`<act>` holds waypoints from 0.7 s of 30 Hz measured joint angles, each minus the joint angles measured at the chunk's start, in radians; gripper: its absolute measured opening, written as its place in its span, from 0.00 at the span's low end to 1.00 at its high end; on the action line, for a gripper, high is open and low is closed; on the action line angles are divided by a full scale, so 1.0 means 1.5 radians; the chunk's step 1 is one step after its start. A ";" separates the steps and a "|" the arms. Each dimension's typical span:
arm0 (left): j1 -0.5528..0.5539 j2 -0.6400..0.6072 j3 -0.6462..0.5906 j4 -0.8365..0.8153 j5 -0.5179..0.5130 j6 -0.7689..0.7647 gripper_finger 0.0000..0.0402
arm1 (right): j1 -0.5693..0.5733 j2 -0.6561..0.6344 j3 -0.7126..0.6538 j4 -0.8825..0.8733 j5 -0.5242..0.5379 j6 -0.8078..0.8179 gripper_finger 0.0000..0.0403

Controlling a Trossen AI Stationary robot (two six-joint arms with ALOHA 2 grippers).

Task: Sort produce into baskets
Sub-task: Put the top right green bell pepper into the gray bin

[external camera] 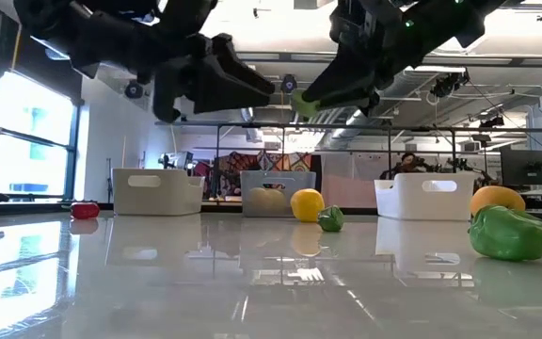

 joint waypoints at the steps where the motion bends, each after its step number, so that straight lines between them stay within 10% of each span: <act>1: -0.001 0.006 0.007 -0.002 -0.006 0.009 0.46 | 0.002 0.000 0.000 0.000 0.000 0.000 0.17; 21: -0.017 0.045 0.063 0.006 0.033 0.071 0.47 | 0.004 0.000 0.000 0.017 -0.070 -0.001 0.17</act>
